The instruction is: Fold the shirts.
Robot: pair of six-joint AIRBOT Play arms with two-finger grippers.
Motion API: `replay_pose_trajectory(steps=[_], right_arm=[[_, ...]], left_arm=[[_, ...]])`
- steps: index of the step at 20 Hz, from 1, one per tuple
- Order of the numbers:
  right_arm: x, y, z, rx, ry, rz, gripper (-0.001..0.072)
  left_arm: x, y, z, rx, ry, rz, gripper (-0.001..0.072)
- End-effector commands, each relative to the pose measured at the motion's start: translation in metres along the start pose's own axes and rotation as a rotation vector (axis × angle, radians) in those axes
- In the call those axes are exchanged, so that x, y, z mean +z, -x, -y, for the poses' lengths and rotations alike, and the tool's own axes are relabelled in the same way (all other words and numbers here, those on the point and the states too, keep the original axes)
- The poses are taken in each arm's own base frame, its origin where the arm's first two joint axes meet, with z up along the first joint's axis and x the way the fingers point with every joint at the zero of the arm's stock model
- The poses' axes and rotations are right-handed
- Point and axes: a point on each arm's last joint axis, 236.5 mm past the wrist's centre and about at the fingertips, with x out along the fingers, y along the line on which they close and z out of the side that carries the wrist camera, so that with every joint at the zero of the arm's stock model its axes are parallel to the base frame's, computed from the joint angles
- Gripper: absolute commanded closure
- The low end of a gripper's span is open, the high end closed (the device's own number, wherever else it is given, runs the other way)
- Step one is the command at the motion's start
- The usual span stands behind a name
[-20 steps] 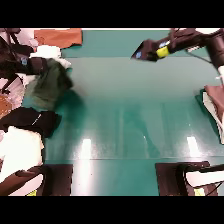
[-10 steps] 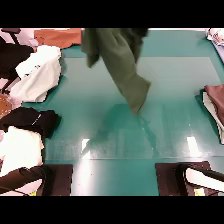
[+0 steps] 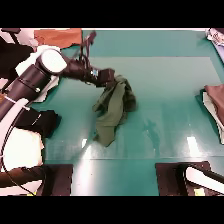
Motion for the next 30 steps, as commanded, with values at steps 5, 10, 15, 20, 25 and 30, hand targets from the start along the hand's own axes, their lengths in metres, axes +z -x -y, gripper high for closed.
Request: replay_pose_trajectory(steps=[5,10,15,20,25,30], right_arm=[[-0.149,-0.064,0.025,-0.073,-0.022,-0.385,0.0311],[-0.217,-0.089,0.006,-0.027,0.004,-0.484,0.0311],[-0.259,-0.083,0.001,-0.016,0.011,-0.516,0.0308],[-0.267,-0.065,-0.002,-0.013,0.025,-0.445,0.0308],[-0.272,-0.055,-0.001,-0.020,0.008,-0.381,0.0308],[-0.283,-0.068,0.003,-0.020,-0.053,-0.421,0.0307]], left_arm=[[0.000,-0.001,-0.086,0.196,0.062,0.005,0.0683],[-0.006,-0.014,-0.103,0.233,0.058,-0.025,0.0573],[0.006,-0.001,-0.147,0.339,0.040,-0.030,0.0162],[-0.031,0.061,-0.154,0.348,-0.096,-0.309,0.0162],[-0.038,0.086,-0.104,0.232,-0.136,-0.249,0.0163],[-0.074,0.061,-0.106,0.131,-0.083,-0.314,0.0162]])
